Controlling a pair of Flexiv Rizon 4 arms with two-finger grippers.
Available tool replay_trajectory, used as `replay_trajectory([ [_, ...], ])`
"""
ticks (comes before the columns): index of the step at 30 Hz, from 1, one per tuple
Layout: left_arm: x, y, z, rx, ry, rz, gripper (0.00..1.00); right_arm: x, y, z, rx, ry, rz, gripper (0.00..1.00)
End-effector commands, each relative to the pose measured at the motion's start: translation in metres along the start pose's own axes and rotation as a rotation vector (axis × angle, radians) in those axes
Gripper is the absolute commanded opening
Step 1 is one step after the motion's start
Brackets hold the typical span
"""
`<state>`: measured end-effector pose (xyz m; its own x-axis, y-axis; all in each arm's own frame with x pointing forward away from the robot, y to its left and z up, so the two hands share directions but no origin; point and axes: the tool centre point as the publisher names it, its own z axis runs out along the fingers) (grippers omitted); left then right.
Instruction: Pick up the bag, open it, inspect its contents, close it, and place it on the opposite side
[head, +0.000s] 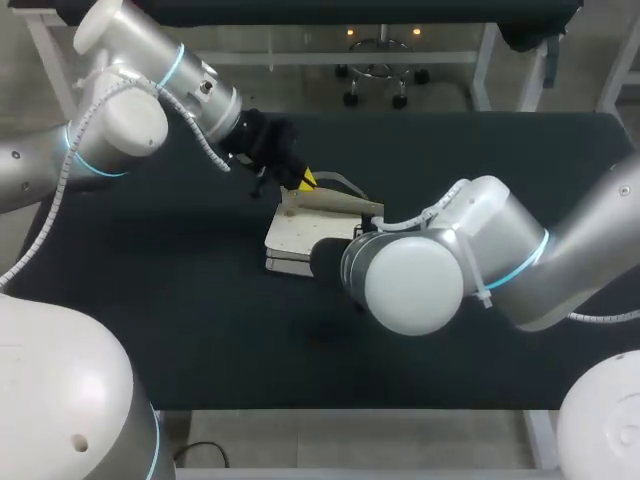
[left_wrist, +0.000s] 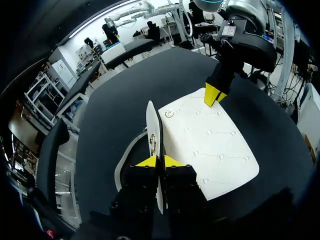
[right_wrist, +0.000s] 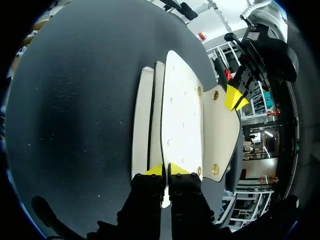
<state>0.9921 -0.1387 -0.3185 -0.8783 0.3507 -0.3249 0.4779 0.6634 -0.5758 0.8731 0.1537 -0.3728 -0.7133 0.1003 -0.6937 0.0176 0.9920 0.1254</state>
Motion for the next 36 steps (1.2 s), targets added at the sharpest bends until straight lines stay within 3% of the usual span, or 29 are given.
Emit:
replay_trajectory([
  [1, -0.006, 0.002, 0.002, 0.004, 0.055, 0.000, 0.00, 0.005, -0.005, 0.001, -0.056, -0.019, 0.000, 0.00],
  [4, -0.002, 0.002, 0.004, -0.009, 0.037, 0.034, 0.00, 0.005, -0.005, 0.001, -0.056, -0.019, 0.000, 0.00],
  [5, 0.000, 0.002, 0.005, -0.041, 0.005, 0.060, 0.13, 0.005, -0.005, 0.001, -0.056, -0.019, 0.000, 0.00],
  [7, 0.005, 0.001, 0.006, -0.031, 0.003, 0.071, 0.61, 0.005, -0.005, 0.001, -0.056, -0.019, 0.000, 0.00],
  [9, 0.009, 0.000, 0.007, -0.047, -0.026, 0.092, 1.00, 0.005, -0.005, 0.001, -0.056, -0.019, 0.000, 0.00],
  [16, 0.018, -0.001, 0.016, -0.044, -0.060, 0.102, 1.00, 0.005, -0.005, 0.001, -0.056, -0.019, 0.000, 0.00],
  [29, -0.005, 0.013, 0.041, -0.037, -0.098, 0.031, 1.00, 0.005, -0.005, 0.001, -0.056, -0.019, 0.000, 0.00],
  [31, -0.009, 0.016, 0.044, -0.038, -0.097, 0.020, 0.96, 0.005, -0.005, 0.001, -0.056, -0.019, 0.000, 0.00],
  [34, -0.012, 0.019, 0.047, -0.042, -0.092, 0.006, 0.80, 0.005, -0.005, 0.001, -0.056, -0.019, 0.000, 0.00],
  [36, -0.014, 0.022, 0.048, -0.043, -0.090, -0.005, 0.78, 0.005, -0.005, 0.001, -0.056, -0.019, 0.000, 0.00],
])
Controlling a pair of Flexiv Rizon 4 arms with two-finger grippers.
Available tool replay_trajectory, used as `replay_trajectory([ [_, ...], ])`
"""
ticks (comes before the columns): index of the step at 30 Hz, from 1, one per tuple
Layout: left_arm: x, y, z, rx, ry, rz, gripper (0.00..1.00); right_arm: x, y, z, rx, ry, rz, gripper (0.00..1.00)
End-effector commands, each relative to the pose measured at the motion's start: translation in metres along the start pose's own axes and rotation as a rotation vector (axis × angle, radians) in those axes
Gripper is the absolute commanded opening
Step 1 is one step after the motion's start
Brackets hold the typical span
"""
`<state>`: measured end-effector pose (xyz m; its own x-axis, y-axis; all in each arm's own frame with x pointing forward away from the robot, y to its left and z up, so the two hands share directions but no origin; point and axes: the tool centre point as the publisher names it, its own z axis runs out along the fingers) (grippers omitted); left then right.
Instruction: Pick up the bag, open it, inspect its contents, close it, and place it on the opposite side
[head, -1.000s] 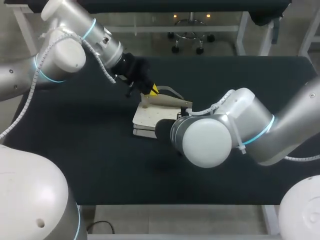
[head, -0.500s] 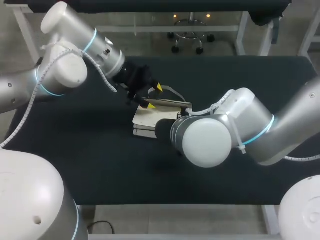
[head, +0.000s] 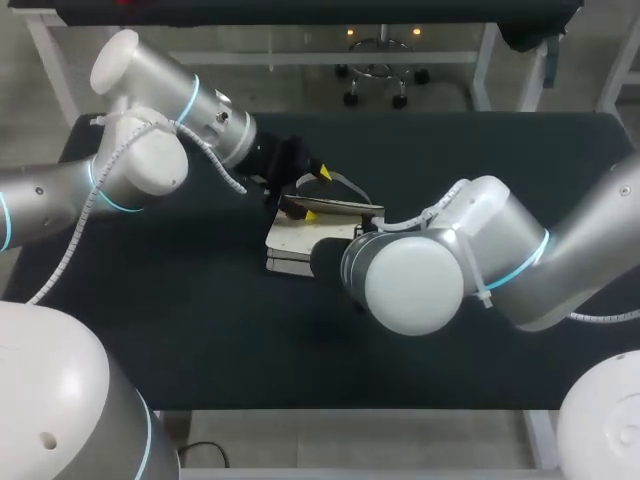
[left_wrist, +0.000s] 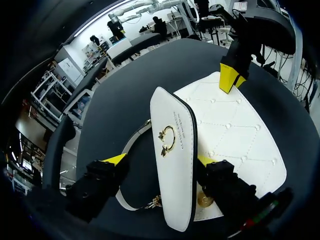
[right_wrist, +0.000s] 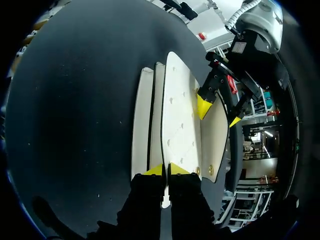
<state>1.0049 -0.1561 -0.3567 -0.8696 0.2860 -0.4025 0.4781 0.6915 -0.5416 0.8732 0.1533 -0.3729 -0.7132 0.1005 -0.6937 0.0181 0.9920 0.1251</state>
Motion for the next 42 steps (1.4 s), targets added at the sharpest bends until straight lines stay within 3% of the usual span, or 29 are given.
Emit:
replay_trajectory([
  [1, -0.009, 0.007, 0.010, 0.002, 0.013, -0.015, 0.77, 0.005, -0.004, 0.001, -0.057, -0.019, 0.000, 0.00],
  [4, -0.012, 0.010, 0.011, 0.003, 0.014, -0.028, 0.75, 0.005, -0.004, 0.001, -0.057, -0.019, 0.000, 0.00],
  [10, -0.014, 0.011, 0.013, 0.005, 0.023, -0.038, 0.57, 0.005, -0.004, 0.001, -0.057, -0.019, 0.000, 0.00],
  [13, -0.014, 0.011, 0.014, 0.006, 0.032, -0.038, 0.55, 0.005, -0.004, 0.001, -0.057, -0.019, 0.000, 0.00],
  [16, -0.014, 0.011, 0.016, 0.003, 0.042, -0.039, 0.41, 0.005, -0.004, 0.001, -0.057, -0.019, 0.000, 0.00],
  [19, -0.015, 0.011, 0.017, -0.002, 0.049, -0.040, 0.36, 0.005, -0.004, 0.001, -0.057, -0.019, 0.000, 0.00],
  [21, -0.015, 0.011, 0.017, -0.006, 0.051, -0.042, 0.24, 0.005, -0.004, 0.001, -0.057, -0.019, 0.000, 0.00],
  [23, -0.016, 0.012, 0.017, -0.009, 0.051, -0.045, 0.00, 0.005, -0.004, 0.001, -0.057, -0.019, 0.000, 0.00],
  [35, -0.015, 0.012, 0.015, 0.004, 0.046, -0.047, 0.00, 0.004, -0.004, -0.001, -0.061, -0.016, 0.004, 0.01],
  [36, -0.015, 0.012, 0.015, 0.005, 0.043, -0.049, 0.00, 0.004, -0.004, -0.002, -0.062, -0.014, 0.006, 0.20],
  [37, -0.015, 0.012, 0.014, 0.008, 0.041, -0.052, 0.00, 0.004, -0.004, -0.003, -0.062, -0.010, 0.007, 0.49],
  [38, -0.016, 0.012, 0.014, 0.011, 0.040, -0.055, 0.00, 0.004, -0.004, -0.004, -0.061, -0.008, 0.006, 1.00],
  [42, -0.020, 0.012, 0.010, 0.033, 0.034, -0.078, 0.00, 0.005, -0.004, -0.012, -0.062, -0.006, 0.008, 1.00],
])
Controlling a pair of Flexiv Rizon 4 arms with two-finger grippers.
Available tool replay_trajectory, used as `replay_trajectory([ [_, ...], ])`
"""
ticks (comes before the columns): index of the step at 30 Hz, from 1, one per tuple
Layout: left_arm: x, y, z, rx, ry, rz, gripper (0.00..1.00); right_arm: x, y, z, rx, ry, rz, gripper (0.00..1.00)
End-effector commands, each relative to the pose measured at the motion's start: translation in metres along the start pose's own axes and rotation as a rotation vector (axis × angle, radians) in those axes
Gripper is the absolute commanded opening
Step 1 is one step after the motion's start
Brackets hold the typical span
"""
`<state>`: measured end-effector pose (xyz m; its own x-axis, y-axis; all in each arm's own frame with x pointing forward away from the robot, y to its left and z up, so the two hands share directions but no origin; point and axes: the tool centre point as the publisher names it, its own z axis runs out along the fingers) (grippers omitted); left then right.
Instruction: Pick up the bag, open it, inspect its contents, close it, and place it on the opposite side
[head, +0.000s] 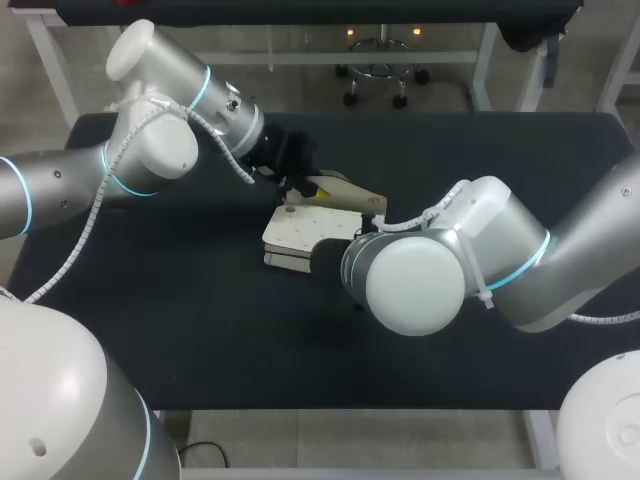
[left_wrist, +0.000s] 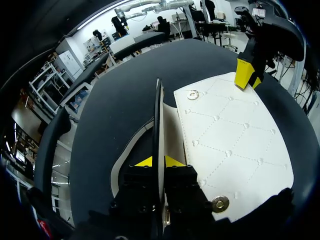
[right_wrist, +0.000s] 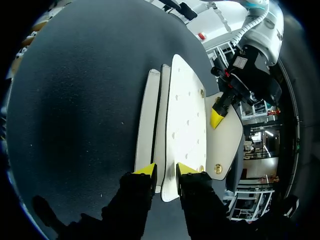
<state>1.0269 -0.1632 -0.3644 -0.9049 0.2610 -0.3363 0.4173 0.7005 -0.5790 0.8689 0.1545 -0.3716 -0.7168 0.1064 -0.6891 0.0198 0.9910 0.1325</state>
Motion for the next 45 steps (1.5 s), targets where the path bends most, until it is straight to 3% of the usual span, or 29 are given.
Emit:
replay_trajectory([
  [1, -0.003, 0.002, -0.004, 0.020, -0.002, -0.010, 0.00, 0.003, -0.006, -0.011, -0.060, -0.012, 0.002, 1.00],
  [14, -0.010, -0.002, -0.024, 0.007, -0.009, -0.067, 0.00, -0.007, -0.005, -0.056, -0.107, -0.031, 0.022, 1.00],
  [15, -0.010, -0.003, -0.027, 0.006, -0.010, -0.067, 0.00, -0.008, -0.004, -0.058, -0.108, -0.033, 0.020, 0.89],
  [17, -0.010, -0.006, -0.033, 0.001, -0.020, -0.071, 0.00, -0.010, -0.003, -0.061, -0.105, -0.035, 0.019, 0.45],
  [18, -0.010, -0.007, -0.035, 0.001, -0.022, -0.071, 0.00, -0.011, -0.003, -0.063, -0.107, -0.033, 0.017, 0.31],
  [19, -0.010, -0.008, -0.038, 0.002, -0.023, -0.072, 0.00, -0.013, -0.002, -0.065, -0.108, -0.032, 0.018, 0.03],
  [20, -0.010, -0.009, -0.041, 0.000, -0.027, -0.074, 0.00, -0.014, -0.002, -0.066, -0.106, -0.031, 0.019, 0.00],
  [24, -0.010, -0.009, -0.041, 0.000, -0.027, -0.074, 0.00, -0.022, -0.002, -0.071, -0.108, -0.005, 0.051, 0.00],
  [26, -0.010, -0.009, -0.041, 0.000, -0.027, -0.074, 0.00, -0.029, -0.003, -0.072, -0.070, 0.014, 0.121, 0.00],
  [39, -0.010, -0.009, -0.041, 0.000, -0.027, -0.074, 0.00, -0.029, -0.003, -0.072, -0.070, 0.014, 0.121, 0.00],
  [45, -0.013, -0.022, -0.057, -0.011, -0.064, -0.104, 0.00, -0.060, 0.005, -0.069, -0.032, 0.090, 0.104, 0.00],
])
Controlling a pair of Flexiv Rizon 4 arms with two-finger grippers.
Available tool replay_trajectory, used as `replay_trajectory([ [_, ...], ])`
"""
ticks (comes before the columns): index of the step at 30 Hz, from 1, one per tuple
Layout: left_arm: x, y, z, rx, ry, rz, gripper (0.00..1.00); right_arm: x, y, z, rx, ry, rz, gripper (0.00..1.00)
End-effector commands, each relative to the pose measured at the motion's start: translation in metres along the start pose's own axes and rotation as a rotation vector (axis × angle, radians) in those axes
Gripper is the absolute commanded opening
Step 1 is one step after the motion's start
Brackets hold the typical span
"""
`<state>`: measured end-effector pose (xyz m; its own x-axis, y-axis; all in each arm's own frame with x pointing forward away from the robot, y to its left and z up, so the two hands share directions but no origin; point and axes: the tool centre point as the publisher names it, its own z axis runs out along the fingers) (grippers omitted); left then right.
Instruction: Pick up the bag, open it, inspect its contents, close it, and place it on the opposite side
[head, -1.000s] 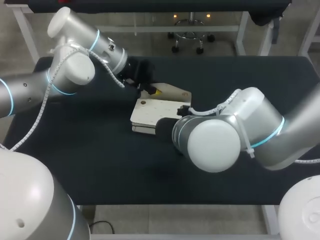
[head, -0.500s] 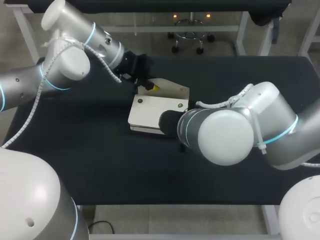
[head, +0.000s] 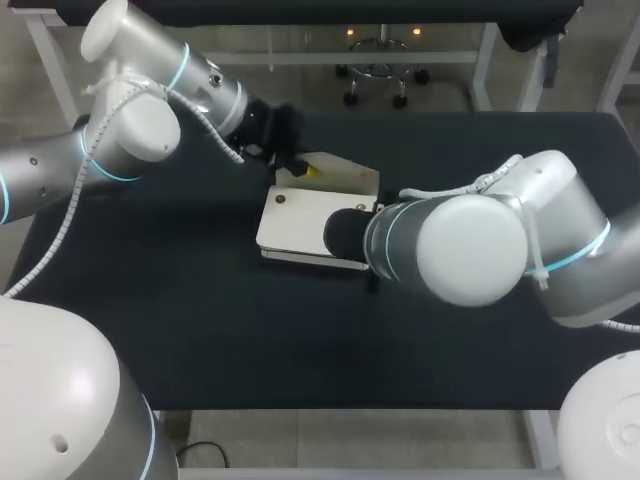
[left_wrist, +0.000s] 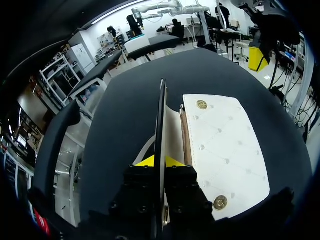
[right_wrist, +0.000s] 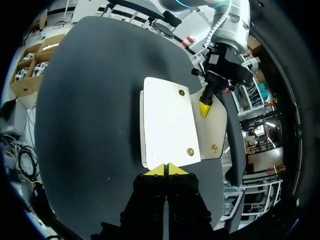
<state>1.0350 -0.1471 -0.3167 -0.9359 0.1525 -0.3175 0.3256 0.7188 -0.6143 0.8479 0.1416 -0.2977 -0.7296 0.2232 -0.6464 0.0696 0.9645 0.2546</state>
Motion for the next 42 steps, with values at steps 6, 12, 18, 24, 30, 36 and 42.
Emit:
replay_trajectory([
  [6, 0.010, -0.020, -0.027, -0.046, -0.019, 0.002, 0.00, -0.037, 0.017, 0.001, 0.022, 0.121, -0.029, 0.00],
  [12, 0.018, -0.029, -0.037, -0.052, -0.015, 0.012, 0.00, -0.048, 0.021, 0.003, 0.025, 0.127, -0.045, 0.00],
  [18, 0.023, -0.032, -0.040, -0.020, 0.035, -0.027, 0.00, -0.059, 0.024, 0.005, 0.008, 0.117, -0.053, 0.00],
  [24, 0.023, -0.032, -0.046, 0.044, 0.097, -0.161, 0.00, -0.064, 0.025, 0.009, 0.006, 0.110, -0.058, 0.00],
  [30, 0.022, -0.032, -0.048, 0.063, 0.129, -0.207, 0.00, -0.067, 0.028, 0.007, 0.001, 0.099, -0.067, 0.00],
  [36, 0.022, -0.032, -0.048, 0.063, 0.129, -0.207, 0.00, -0.071, 0.031, 0.005, 0.012, 0.061, -0.088, 0.00],
  [42, 0.030, -0.037, -0.046, 0.032, 0.093, -0.173, 0.00, -0.071, 0.034, 0.011, 0.027, 0.036, -0.107, 0.00],
])
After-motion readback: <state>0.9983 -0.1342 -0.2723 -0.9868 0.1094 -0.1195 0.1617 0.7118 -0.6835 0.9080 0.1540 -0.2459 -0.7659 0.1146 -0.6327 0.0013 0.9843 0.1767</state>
